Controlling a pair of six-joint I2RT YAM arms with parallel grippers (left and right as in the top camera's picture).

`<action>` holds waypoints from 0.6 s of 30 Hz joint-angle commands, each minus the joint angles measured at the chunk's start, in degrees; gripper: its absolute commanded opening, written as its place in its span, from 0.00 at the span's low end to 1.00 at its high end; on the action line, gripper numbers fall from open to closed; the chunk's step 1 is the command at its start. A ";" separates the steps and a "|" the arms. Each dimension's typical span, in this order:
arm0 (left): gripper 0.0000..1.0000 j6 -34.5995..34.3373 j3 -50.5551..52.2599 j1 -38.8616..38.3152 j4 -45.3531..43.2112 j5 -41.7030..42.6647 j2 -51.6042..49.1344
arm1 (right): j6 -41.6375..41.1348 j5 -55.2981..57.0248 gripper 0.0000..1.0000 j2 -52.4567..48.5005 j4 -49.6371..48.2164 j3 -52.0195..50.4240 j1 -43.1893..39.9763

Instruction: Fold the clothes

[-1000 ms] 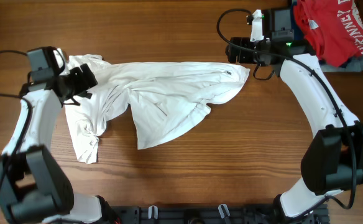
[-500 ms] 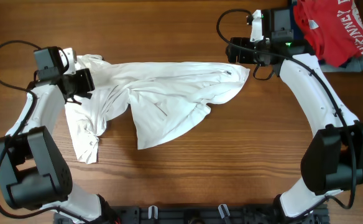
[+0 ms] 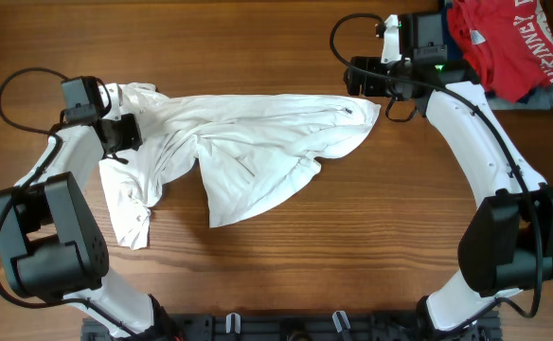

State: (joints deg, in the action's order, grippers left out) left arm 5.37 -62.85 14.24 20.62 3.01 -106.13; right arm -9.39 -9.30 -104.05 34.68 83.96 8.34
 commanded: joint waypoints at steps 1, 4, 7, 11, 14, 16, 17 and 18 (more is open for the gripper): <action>0.04 -6.43 -1.66 -0.26 0.20 -2.69 5.60 | 0.35 0.94 0.91 -1.49 -0.33 1.09 -0.02; 0.04 -10.56 -3.34 -0.26 0.59 -2.67 10.51 | 0.33 0.94 0.91 -1.49 -0.09 1.09 -0.02; 0.04 -13.90 -5.25 -0.42 0.76 -2.38 16.35 | 0.33 0.90 0.90 -1.49 0.59 1.09 -0.02; 0.04 -15.06 -6.40 -2.16 -0.50 -1.99 24.44 | 0.33 0.70 0.90 -1.49 1.36 1.09 -0.02; 0.04 -15.04 -6.49 -4.13 -2.58 -2.03 29.18 | 0.26 -0.31 0.90 -1.49 2.27 1.09 -0.02; 0.04 -15.04 -6.49 -5.73 -4.37 -2.01 32.00 | 0.52 -1.99 0.90 -1.49 3.10 1.09 -0.02; 0.04 -15.04 -6.49 -6.40 -5.05 -2.03 32.87 | 1.20 -2.80 0.90 -1.49 3.39 1.09 -0.02; 0.04 -15.02 -6.49 -6.97 -5.51 -2.05 33.46 | 1.95 -3.48 0.90 -1.49 3.58 1.09 -0.02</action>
State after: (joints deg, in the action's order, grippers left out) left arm -8.34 -68.86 9.41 16.34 1.15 -75.26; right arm -9.21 -9.85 -104.05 37.65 83.96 8.34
